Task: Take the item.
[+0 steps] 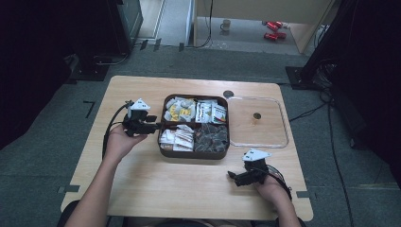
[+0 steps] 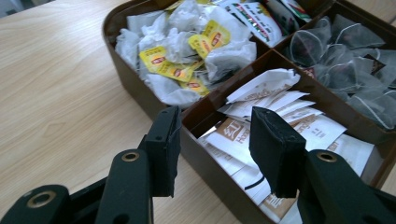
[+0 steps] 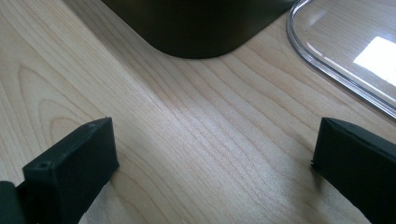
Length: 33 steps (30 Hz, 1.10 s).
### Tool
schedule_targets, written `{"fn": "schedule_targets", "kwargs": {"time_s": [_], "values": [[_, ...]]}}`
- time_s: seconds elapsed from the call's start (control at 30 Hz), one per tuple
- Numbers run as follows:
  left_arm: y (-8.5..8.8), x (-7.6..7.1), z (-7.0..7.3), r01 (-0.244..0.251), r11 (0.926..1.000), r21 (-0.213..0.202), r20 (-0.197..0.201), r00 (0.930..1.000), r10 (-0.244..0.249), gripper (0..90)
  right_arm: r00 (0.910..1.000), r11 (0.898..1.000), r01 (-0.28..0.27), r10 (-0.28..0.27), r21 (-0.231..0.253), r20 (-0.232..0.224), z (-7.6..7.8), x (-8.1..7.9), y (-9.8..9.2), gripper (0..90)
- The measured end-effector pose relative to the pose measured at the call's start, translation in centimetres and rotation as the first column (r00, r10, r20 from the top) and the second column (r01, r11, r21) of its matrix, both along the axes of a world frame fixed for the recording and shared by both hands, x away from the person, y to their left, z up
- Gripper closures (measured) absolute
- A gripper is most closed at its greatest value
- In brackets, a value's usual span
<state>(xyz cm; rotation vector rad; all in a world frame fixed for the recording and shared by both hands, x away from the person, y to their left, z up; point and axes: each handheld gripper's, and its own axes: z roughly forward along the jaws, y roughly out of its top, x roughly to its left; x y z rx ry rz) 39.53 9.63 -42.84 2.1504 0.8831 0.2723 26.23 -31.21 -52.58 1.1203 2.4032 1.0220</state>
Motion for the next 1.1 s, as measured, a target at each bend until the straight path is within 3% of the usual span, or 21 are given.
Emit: {"fn": "schedule_targets", "kwargs": {"time_s": [0.33, 0.57, 0.67, 1.1], "values": [[-1.4, 0.3, -0.2, 0.05, 0.9988, 0.0, -0.014, 0.9987, -0.05, 55.2, 1.0, 1.0, 0.005, -0.005, 0.0, -0.001, 0.0, -0.1, 0.0, 0.0], [-2.4, 0.5, -0.6, 0.067, 0.9978, 0.003, 0.013, 0.9977, -0.067, 57.5, 1.0, 1.0, 0.007, -0.007, 0.0, -0.001, 0.0, -0.4, 0.0, 0.0], [-2.9, 0.8, -0.8, 0.072, 0.9974, -0.002, -0.013, 0.9973, -0.072, 57.5, 1.0, 1.0, 0.009, -0.009, 0.0, -0.001, 0.0, -0.5, 0.0, 0.0], [-4.6, 1.4, -1.4, 0.123, 0.9922, -0.022, -0.033, 0.9918, -0.123, 56.5, 1.0, 1.0, 0.009, -0.009, 0.0, 0.0, 0.0, -0.7, 0.0, 0.0]]}}
